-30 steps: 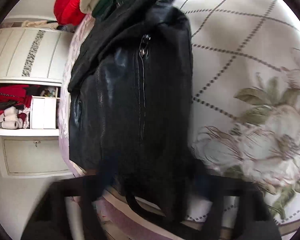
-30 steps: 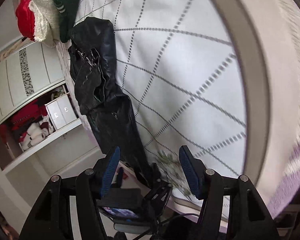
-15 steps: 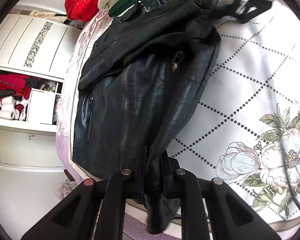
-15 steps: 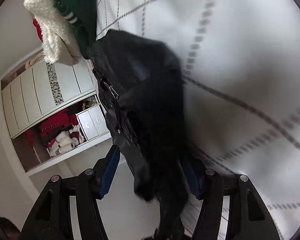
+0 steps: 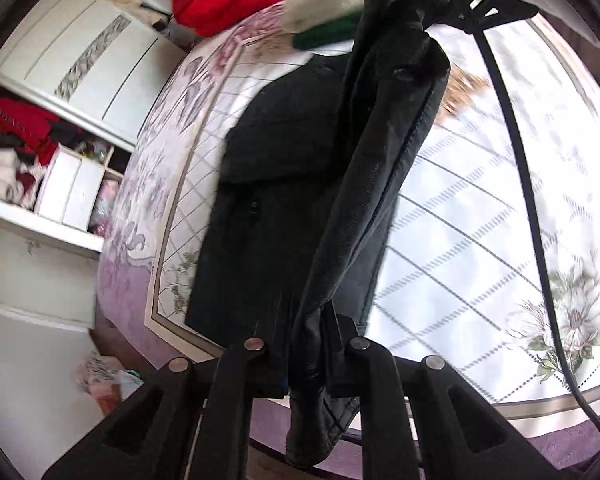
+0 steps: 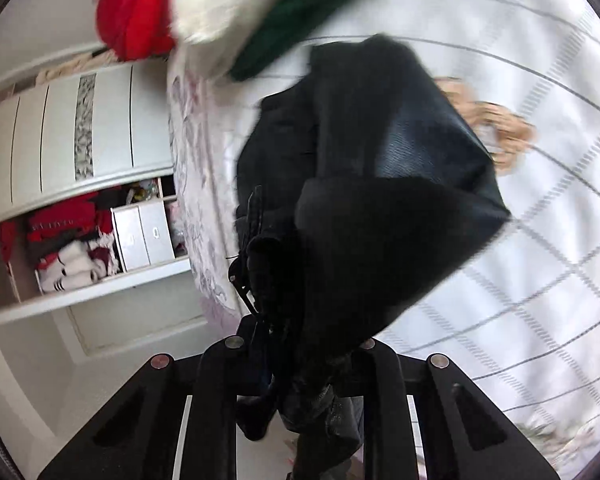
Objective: Fold large clothes
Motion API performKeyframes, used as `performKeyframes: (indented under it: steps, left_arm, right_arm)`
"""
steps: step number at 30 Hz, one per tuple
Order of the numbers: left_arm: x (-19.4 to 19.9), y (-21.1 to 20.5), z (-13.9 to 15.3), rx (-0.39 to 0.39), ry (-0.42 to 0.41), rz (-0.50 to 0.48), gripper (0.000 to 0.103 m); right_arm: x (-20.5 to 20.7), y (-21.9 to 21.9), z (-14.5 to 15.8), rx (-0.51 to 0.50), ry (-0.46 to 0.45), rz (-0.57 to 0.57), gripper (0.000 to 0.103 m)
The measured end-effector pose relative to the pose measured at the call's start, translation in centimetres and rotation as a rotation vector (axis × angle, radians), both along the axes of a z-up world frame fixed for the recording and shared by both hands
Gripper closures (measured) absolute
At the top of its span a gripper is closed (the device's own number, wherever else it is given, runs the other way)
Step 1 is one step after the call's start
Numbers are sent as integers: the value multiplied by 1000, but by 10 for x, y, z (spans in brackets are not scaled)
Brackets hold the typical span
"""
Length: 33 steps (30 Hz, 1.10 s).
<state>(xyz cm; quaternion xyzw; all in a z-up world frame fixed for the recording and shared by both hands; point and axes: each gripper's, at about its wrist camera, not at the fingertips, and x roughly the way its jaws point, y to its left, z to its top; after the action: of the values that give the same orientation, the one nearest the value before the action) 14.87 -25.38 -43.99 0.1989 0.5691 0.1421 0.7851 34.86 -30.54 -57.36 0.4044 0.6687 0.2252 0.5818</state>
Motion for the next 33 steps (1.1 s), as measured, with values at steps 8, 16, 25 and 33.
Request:
performKeyframes:
  steps: [8, 16, 25, 33]
  left_arm:
    - [40, 149, 8, -211, -1, 141, 92]
    - [63, 277, -83, -515, 117, 258, 76]
    - [40, 333, -65, -776, 98, 300, 23]
    - [52, 340, -44, -715, 20, 323, 17]
  right_arm:
    - [57, 166, 29, -178, -5, 103, 82]
    - [77, 277, -57, -386, 134, 170, 73]
    - [51, 264, -22, -115, 118, 189, 40]
    - [19, 245, -34, -215, 57, 252, 68]
